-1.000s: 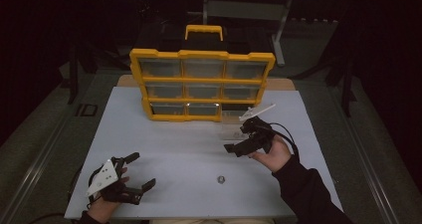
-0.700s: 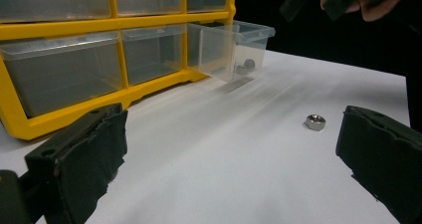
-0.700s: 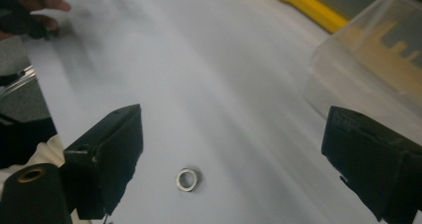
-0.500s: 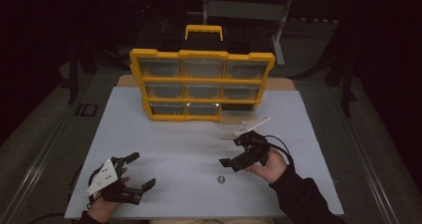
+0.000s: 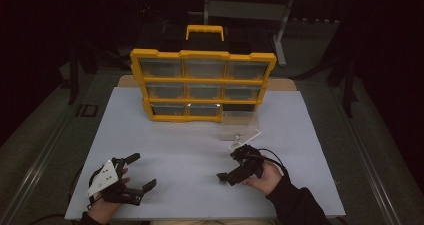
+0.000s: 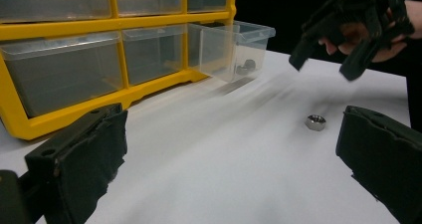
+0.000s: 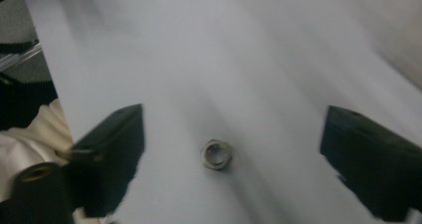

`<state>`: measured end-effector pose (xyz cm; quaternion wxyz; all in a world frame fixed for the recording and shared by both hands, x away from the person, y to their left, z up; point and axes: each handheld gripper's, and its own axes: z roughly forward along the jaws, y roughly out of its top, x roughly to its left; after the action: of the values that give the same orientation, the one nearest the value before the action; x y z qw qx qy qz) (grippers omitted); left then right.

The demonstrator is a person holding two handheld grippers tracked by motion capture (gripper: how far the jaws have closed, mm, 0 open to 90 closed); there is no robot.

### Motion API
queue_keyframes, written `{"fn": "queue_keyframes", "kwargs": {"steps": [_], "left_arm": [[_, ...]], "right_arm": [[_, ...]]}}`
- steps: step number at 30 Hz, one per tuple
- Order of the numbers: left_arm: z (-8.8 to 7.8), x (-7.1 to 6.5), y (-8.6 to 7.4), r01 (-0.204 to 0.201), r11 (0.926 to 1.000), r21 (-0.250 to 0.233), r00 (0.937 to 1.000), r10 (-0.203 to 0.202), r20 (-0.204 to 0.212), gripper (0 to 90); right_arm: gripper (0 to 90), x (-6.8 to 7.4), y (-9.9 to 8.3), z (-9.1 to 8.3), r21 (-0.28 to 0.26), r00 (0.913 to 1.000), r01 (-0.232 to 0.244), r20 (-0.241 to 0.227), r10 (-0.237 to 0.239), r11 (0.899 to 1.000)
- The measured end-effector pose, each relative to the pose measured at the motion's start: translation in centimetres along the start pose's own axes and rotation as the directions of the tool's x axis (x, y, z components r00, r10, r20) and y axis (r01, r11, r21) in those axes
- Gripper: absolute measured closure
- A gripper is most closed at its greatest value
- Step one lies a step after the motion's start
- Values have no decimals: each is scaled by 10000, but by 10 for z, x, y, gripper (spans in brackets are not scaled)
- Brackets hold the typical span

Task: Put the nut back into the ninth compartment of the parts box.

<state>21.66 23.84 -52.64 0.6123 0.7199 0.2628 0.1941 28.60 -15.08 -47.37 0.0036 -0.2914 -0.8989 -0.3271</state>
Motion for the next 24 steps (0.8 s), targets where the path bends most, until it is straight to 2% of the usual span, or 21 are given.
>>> {"fn": "queue_keyframes", "kwargs": {"steps": [5, 7, 8, 11, 14, 15, 19, 21, 24], "left_arm": [[0, 0, 0, 9, 10000, 6, 10000, -9, 1, 0], [0, 0, 0, -4, 10000, -5, 10000, 4, 0, 0], [0, 0, 0, -1, 10000, -4, 10000, 1, 2, 0], [0, 0, 0, 4, 10000, -2, 10000, -4, 0, 0], [0, 0, 0, 10, 10000, -5, 10000, -10, 5, 0], [0, 0, 0, 13, 10000, -6, 10000, -13, 10, 0], [0, 0, 0, 10, 10000, -7, 10000, -10, 9, 0], [0, 0, 0, 7, 10000, 2, 10000, -7, 11, 0], [0, 0, 0, 8, 10000, 1, 10000, -8, 11, 0]], "right_arm": [[166, 7, -7, 12, 337, 9984, 552, 109, -556, 9979], [174, 9, -8, 15, 448, 9980, 614, 99, -619, 9971], [230, 11, -10, 20, 671, 9967, 786, 132, -797, 9946], [282, 14, -13, 26, 980, 9943, 1049, 58, -1060, 9896], [339, 17, -15, 32, 1331, 9907, 1306, 204, -1344, 9825], [389, 17, -15, 34, 1380, 9901, 1350, 208, -1391, 9812], [452, 17, -15, 37, 1635, 9874, 1426, 446, -1517, 9762], [510, 16, -15, 41, 1899, 9866, 1430, 502, -1551, 9713], [550, 17, -15, 43, 2132, 9831, 1544, 644, -1715, 9647]]}}
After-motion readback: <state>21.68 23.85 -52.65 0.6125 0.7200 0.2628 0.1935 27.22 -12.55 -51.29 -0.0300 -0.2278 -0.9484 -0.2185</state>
